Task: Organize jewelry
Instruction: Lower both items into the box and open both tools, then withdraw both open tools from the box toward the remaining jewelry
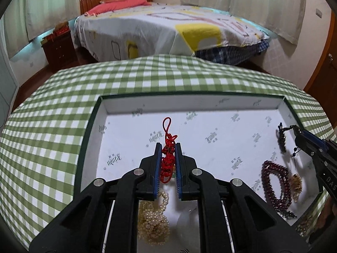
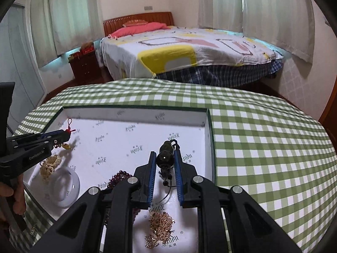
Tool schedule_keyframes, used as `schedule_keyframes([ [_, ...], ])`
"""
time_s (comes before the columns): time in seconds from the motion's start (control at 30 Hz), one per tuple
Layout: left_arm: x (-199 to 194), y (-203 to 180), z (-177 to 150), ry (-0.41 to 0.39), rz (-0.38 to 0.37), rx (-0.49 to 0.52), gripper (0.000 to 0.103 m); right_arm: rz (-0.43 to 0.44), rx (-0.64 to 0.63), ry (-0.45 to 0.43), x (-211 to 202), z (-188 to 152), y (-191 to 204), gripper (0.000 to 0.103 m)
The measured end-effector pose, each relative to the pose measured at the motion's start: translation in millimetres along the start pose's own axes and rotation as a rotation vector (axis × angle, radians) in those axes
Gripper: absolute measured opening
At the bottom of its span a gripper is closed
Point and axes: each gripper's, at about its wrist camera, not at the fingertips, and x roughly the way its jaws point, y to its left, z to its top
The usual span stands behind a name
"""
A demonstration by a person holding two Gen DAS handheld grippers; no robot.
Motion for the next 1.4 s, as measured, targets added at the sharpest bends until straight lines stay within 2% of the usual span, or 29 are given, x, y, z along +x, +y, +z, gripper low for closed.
schedule_keyframes([
  [0.03,1,1,-1,0.004,0.002,-0.004,0.015,0.000,-0.001,0.009,1,-1,0,0.018],
  [0.2,2,4,-4,0.016,-0.006,-0.028,0.039,0.001,0.003,0.026,4,-2,-2,0.019],
  [0.4,-4,6,-8,0.006,-0.016,-0.042,0.051,-0.002,0.007,0.019,0,-6,-2,0.021],
  [0.57,-26,12,-14,-0.044,-0.037,-0.054,0.054,0.000,0.011,-0.016,-12,-6,1,0.022],
  [0.67,-46,14,-18,-0.099,-0.048,-0.054,0.058,0.001,0.003,-0.050,-24,-6,7,0.022],
  [0.8,-80,17,-28,-0.198,-0.037,-0.045,0.058,0.005,-0.002,-0.107,-44,-6,16,0.022],
  [0.97,-114,21,-38,-0.281,-0.022,-0.047,0.058,0.014,-0.003,-0.158,-65,-8,28,0.022],
  [1.17,-137,22,-54,-0.305,-0.005,-0.051,0.058,0.013,-0.012,-0.188,-88,-21,42,0.022],
  [1.4,-155,19,-93,-0.287,0.012,-0.046,0.058,0.020,-0.004,-0.173,-106,-52,52,0.022],
])
